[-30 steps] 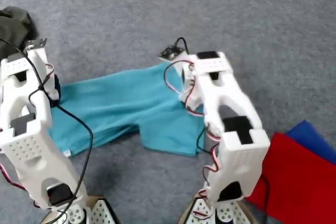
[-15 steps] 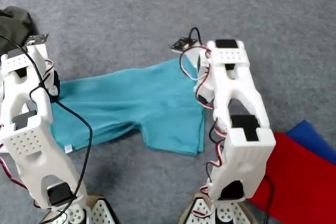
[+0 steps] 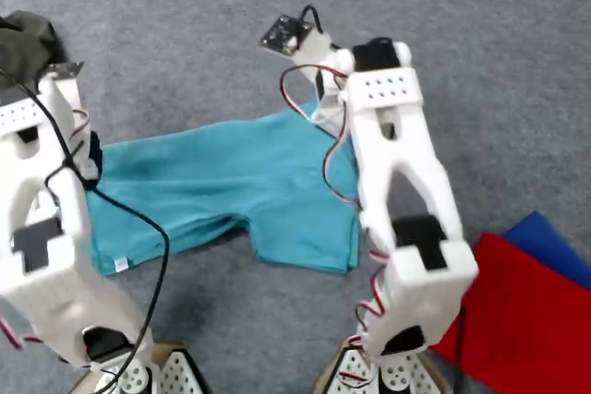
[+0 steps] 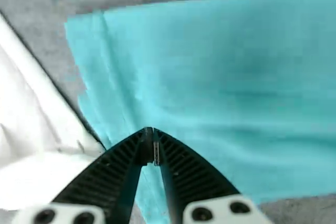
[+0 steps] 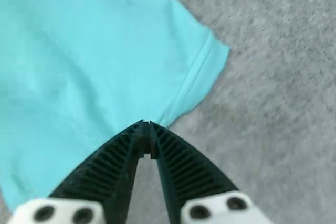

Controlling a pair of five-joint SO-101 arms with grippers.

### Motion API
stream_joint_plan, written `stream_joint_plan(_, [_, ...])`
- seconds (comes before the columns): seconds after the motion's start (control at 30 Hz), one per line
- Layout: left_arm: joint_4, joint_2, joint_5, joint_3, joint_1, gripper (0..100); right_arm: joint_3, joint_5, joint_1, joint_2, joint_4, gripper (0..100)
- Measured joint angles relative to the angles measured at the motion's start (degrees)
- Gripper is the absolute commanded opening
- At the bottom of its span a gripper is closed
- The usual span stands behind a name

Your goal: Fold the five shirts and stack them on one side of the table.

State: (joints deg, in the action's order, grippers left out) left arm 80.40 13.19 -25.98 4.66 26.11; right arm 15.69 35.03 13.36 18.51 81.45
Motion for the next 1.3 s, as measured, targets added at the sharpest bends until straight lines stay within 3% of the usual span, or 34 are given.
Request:
stream_joint_plan(0.3, [-11.8,-23.6,0.2,36.7,-1.6,2,18.6,-0.9,-0.1,21.5,-0.2,0.5])
stream_joint_plan(0.57, [-17.8,-26.7,-0.8,48.6,-1.3,2,30.9,-0.9,-0.5,36.0,0.4,0.5])
stream_joint_plan(1.0, [-17.3,-27.6,-3.3,48.4,0.9,2,41.1,0.4,-3.3,41.0,6.1,0.5])
stream_joint_plan(1.3, [-6.1,-29.7,-3.4,29.5,0.9,2,55.8,-4.0,-2.2,37.0,19.7,0.5])
